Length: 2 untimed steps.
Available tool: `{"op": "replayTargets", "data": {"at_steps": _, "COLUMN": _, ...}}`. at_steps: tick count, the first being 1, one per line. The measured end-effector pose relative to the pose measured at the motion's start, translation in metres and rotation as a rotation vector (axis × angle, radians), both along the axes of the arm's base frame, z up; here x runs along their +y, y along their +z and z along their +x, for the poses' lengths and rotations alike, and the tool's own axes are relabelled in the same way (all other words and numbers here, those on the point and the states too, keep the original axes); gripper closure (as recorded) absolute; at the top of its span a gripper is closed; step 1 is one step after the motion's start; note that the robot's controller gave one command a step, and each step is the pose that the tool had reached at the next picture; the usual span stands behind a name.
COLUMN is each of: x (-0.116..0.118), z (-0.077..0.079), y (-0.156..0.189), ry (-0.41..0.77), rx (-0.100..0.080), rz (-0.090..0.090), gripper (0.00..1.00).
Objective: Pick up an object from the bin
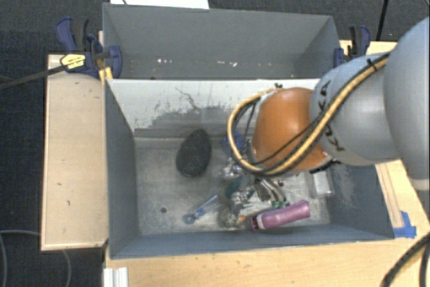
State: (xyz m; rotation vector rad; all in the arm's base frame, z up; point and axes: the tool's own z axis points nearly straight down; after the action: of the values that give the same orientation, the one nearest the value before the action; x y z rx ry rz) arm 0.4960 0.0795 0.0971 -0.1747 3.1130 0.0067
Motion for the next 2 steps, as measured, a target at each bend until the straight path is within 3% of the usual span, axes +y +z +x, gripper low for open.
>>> {"op": "replayTargets", "data": {"at_steps": 1, "x": -0.0136, "z": 0.01, "y": 0.1867, "ry": 0.211, "rx": 0.011, "rz": -0.008, "gripper": 1.0}}
{"op": "replayTargets", "data": {"at_steps": 2, "x": -0.0133, "z": 0.0085, "y": 0.1824, "ry": 0.21, "rx": 0.021, "rz": -0.007, "gripper": 0.0}}
